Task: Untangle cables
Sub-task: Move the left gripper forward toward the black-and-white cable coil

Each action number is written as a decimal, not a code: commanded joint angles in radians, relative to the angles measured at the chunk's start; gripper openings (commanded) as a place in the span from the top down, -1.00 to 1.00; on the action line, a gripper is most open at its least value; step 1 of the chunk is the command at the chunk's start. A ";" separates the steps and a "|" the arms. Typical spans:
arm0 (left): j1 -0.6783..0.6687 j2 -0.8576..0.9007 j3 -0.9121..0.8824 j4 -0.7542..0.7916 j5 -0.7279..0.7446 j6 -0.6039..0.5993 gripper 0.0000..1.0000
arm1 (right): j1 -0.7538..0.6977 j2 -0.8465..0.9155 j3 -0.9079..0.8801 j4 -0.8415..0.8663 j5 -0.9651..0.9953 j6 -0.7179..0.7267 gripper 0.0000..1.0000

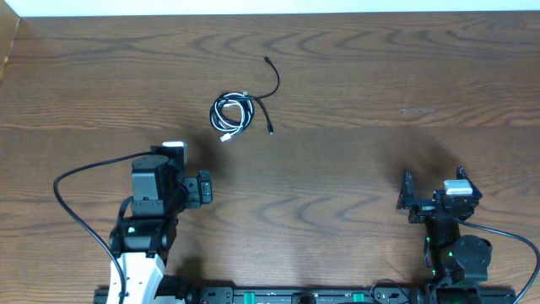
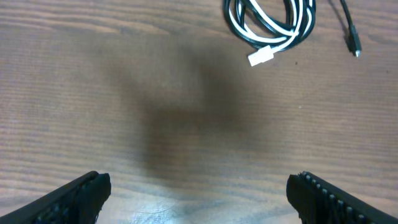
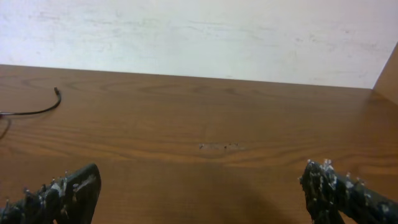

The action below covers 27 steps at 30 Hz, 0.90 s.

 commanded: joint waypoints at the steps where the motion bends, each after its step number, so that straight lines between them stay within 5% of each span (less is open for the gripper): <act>1: -0.002 0.026 0.067 -0.032 0.019 0.022 -0.93 | 0.006 -0.002 -0.002 -0.005 0.009 -0.011 -0.99; 27: -0.002 0.183 0.274 -0.183 0.038 0.066 -0.93 | 0.006 -0.002 -0.002 -0.005 0.009 -0.011 -0.99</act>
